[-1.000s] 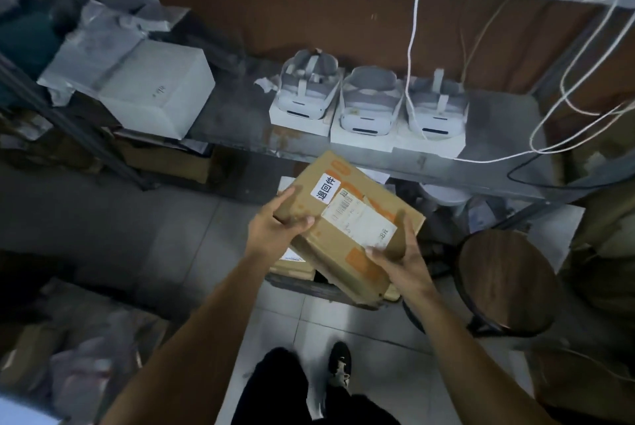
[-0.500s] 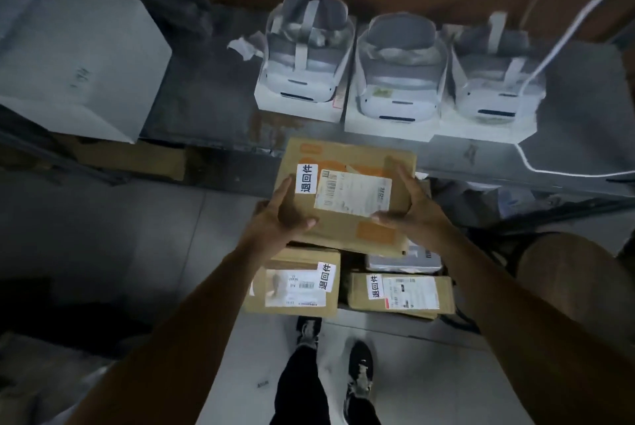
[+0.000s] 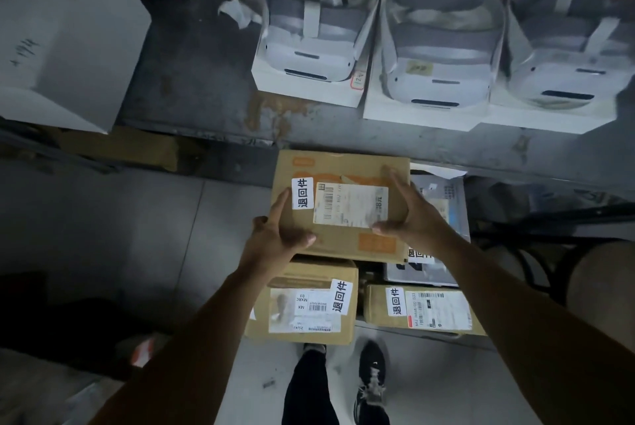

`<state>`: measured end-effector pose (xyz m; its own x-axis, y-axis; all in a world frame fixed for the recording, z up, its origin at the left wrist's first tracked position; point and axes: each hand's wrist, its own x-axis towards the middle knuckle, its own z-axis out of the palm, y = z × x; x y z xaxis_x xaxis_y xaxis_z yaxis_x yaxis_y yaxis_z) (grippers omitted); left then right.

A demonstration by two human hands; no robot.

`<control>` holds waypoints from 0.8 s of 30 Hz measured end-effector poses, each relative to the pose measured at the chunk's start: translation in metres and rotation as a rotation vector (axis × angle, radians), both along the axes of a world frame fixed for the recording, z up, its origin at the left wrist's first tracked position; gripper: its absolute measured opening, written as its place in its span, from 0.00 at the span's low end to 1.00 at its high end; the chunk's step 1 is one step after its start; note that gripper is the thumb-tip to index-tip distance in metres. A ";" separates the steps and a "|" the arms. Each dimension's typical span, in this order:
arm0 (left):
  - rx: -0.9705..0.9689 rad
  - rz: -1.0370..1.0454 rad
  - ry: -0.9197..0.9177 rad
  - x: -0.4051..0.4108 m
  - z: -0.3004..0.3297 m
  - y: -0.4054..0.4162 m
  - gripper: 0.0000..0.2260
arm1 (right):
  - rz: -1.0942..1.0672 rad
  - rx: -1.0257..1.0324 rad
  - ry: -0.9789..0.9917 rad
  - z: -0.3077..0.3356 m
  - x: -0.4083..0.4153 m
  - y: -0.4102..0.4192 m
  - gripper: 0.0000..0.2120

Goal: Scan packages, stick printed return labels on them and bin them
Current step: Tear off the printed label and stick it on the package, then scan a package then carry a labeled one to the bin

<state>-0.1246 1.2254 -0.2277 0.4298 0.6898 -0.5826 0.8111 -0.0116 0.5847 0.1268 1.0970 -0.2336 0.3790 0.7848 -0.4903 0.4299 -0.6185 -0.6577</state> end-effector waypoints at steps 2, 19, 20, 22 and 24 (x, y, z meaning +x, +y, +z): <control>0.014 -0.024 0.014 0.002 -0.003 0.004 0.45 | -0.021 -0.003 0.013 -0.006 0.002 0.000 0.55; 0.382 -0.261 0.179 0.034 0.049 -0.021 0.39 | 0.039 -0.128 -0.278 0.046 -0.014 -0.032 0.42; 0.424 -0.303 0.192 0.038 0.058 -0.027 0.38 | 0.063 -0.119 -0.316 0.058 -0.016 -0.038 0.41; 0.474 -0.365 0.212 0.046 0.079 -0.043 0.37 | 0.100 -0.118 -0.384 0.080 -0.022 -0.055 0.39; 0.508 -0.413 0.226 0.054 0.100 -0.064 0.35 | 0.115 -0.134 -0.454 0.102 -0.026 -0.076 0.38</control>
